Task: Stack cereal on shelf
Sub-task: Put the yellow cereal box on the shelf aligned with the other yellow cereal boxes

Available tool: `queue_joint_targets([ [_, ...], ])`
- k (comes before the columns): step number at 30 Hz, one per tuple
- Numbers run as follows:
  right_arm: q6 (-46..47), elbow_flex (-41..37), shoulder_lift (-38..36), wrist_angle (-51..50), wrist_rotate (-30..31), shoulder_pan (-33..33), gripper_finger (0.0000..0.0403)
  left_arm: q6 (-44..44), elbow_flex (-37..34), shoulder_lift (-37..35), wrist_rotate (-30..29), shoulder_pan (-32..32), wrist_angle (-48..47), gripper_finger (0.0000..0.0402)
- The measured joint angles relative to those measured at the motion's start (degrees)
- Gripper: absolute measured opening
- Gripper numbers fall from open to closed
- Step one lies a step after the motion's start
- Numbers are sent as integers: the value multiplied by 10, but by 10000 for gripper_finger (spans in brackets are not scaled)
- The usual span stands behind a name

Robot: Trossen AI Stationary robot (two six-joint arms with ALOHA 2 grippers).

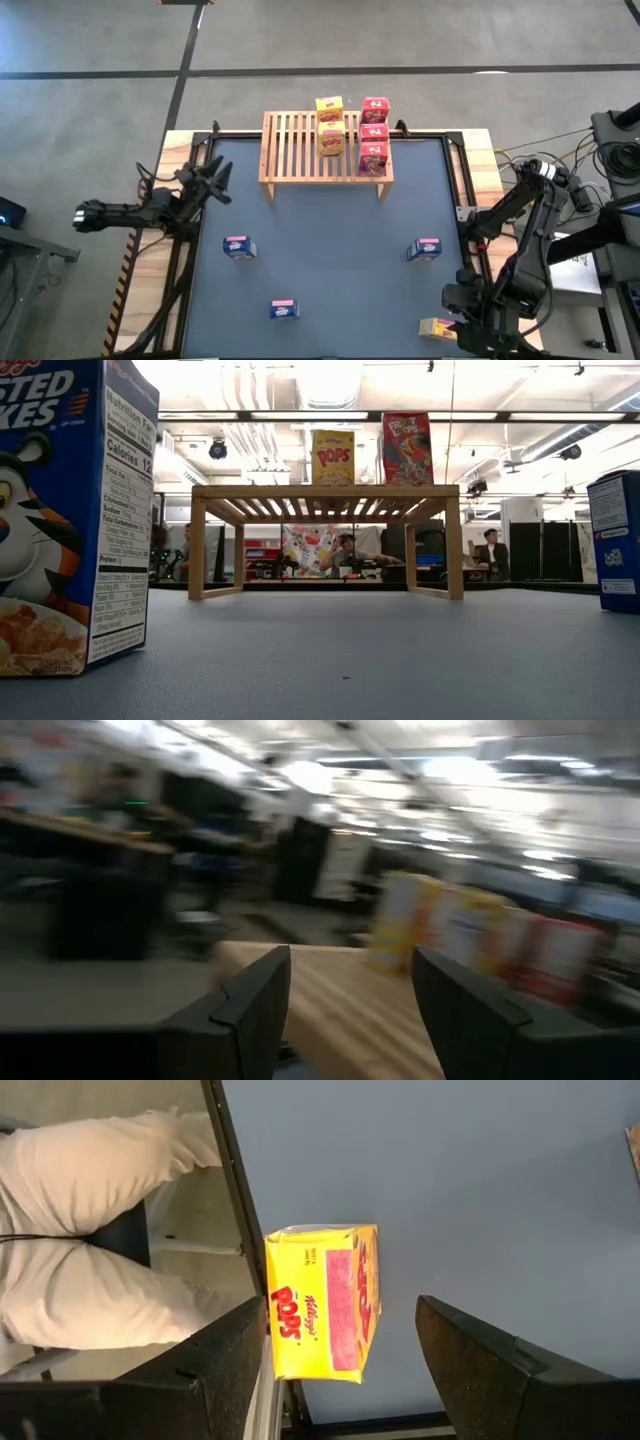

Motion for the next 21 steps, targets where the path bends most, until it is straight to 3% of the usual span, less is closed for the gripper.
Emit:
queue_joint_targets([
  [4,-10,0,5,-1,12,3,247,0,0,7,-65,0,0,193],
  [21,-41,-1,5,-12,69,3,247,0,0,10,-61,0,-6,193],
])
